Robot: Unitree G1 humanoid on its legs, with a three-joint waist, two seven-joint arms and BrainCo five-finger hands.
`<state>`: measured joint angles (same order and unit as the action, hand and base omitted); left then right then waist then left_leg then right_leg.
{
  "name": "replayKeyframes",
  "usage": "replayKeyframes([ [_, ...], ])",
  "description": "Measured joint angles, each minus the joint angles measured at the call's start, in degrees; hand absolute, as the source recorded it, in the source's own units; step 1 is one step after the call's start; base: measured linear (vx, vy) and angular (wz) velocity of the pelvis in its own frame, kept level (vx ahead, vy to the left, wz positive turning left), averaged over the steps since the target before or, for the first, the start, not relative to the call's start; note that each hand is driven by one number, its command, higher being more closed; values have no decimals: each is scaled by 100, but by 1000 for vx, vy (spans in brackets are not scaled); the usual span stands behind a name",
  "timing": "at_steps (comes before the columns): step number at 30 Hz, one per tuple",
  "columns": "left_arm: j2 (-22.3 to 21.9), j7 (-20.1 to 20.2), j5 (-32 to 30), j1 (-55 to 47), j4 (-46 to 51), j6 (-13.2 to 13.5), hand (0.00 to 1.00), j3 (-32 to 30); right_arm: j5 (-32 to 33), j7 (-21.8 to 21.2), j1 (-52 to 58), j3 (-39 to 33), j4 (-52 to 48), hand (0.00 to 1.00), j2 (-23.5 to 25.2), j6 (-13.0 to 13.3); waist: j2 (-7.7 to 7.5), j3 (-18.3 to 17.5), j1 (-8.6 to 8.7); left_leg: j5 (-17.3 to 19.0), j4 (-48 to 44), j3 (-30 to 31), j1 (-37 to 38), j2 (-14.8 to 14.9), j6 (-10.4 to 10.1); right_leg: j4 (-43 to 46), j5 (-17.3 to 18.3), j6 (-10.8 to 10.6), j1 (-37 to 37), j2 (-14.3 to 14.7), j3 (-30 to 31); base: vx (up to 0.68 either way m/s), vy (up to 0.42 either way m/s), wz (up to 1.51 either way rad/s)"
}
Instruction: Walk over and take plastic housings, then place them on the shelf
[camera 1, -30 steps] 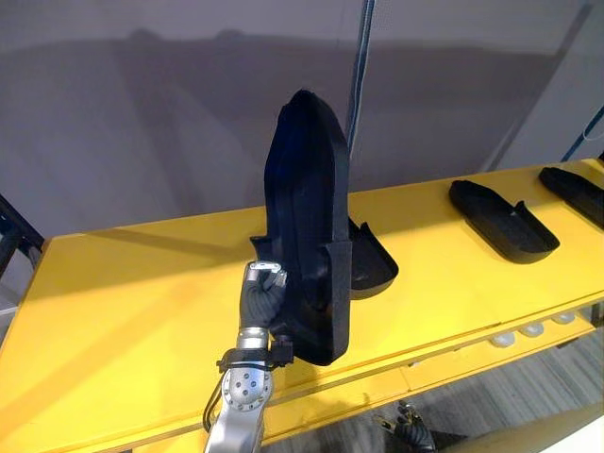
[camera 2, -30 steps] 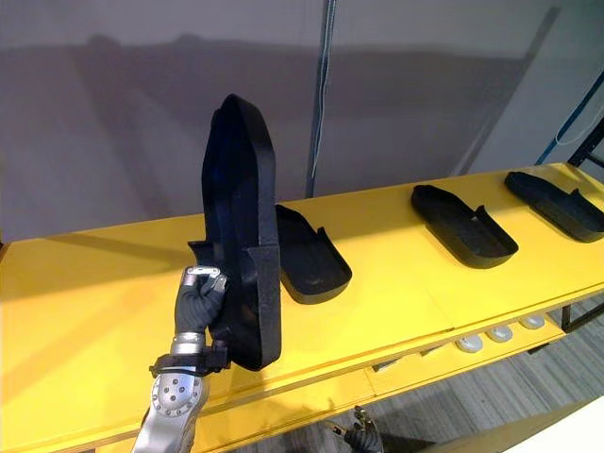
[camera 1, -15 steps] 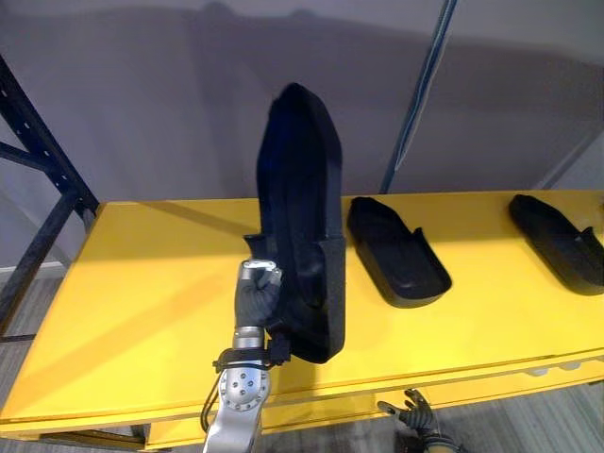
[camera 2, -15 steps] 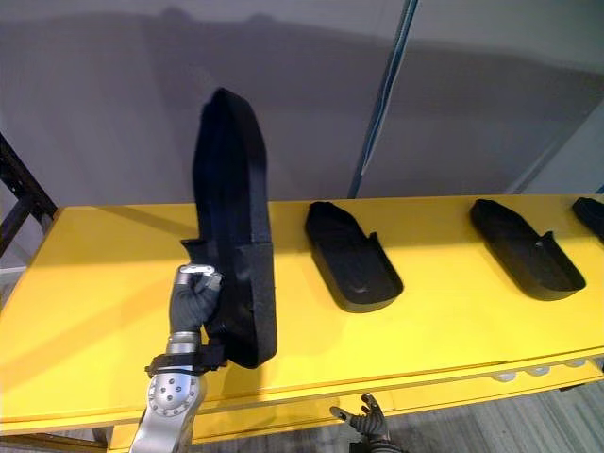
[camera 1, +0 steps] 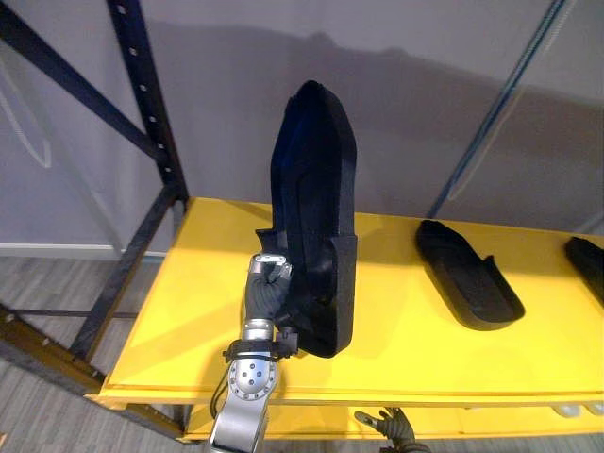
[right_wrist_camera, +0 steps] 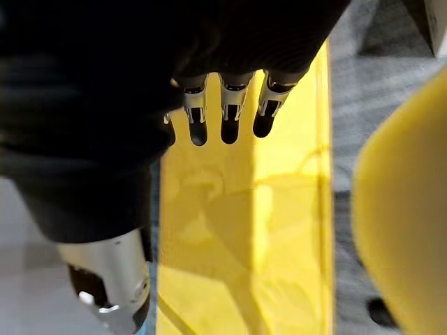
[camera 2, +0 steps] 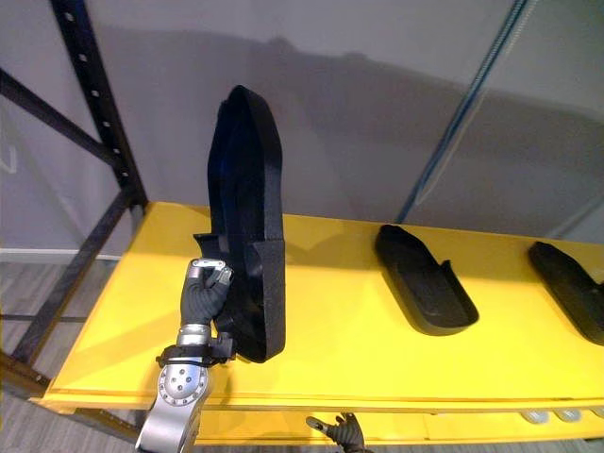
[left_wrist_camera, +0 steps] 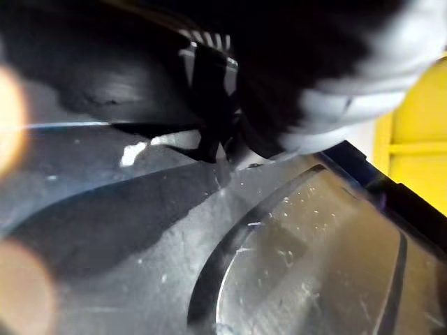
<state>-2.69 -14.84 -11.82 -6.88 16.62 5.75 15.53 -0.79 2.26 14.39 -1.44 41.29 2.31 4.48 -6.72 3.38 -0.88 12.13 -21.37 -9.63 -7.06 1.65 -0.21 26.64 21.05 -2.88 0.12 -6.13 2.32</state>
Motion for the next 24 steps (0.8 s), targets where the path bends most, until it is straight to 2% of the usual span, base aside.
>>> replayKeyframes([
  [1,2,4,-87,26,-3,-8,100,18,40,-1,-41,15,1,0,4,-2,111,-14,11,-40,-134,82,-163,45,7,-403,14,76,141,28,-43,-7,-38,32],
  [2,2,16,-92,23,-3,-33,100,29,51,-2,-43,9,-28,0,-4,4,124,-5,22,-56,-167,126,-197,77,-13,-447,-44,106,169,65,-106,-3,-56,34],
  [5,3,38,-202,22,-2,-82,100,36,88,24,-43,-66,-18,0,79,3,0,-24,-10,-63,-193,197,-100,149,-43,-613,-132,124,423,158,-180,1,-51,15],
  [8,3,29,-316,20,6,-105,100,-105,100,50,-113,-88,-17,0,77,3,13,-106,-14,-95,-106,154,-63,245,-86,-796,-345,126,432,250,-117,27,0,-12],
  [10,3,22,-472,11,5,-232,100,-231,98,39,-102,-42,-6,0,82,3,19,-118,-18,-241,186,52,114,318,-107,-1035,-679,143,509,322,-67,14,41,-22],
  [14,6,11,-779,33,-34,-445,100,-524,92,23,-11,-65,27,0,80,1,45,-159,-5,-443,608,-122,343,342,-75,-1226,-1009,159,519,357,92,-25,33,-23],
  [16,12,2,-886,114,-265,-510,100,-613,88,-11,121,-62,49,0,80,-2,62,-207,-5,-528,760,-127,412,317,-58,-1227,-1084,146,509,358,168,-50,18,-9],
  [20,24,-2,-993,479,-882,-851,100,-787,94,-101,231,-61,121,0,63,-8,114,-307,10,-783,1138,-119,444,255,-24,-1251,-1200,166,392,347,200,-89,1,1],
  [24,25,-28,-1029,734,-1320,-1073,100,-997,92,-150,208,-64,174,0,42,-26,142,-349,28,-993,1570,-137,581,246,-69,-1442,-1334,183,400,384,323,-120,-11,-8],
])
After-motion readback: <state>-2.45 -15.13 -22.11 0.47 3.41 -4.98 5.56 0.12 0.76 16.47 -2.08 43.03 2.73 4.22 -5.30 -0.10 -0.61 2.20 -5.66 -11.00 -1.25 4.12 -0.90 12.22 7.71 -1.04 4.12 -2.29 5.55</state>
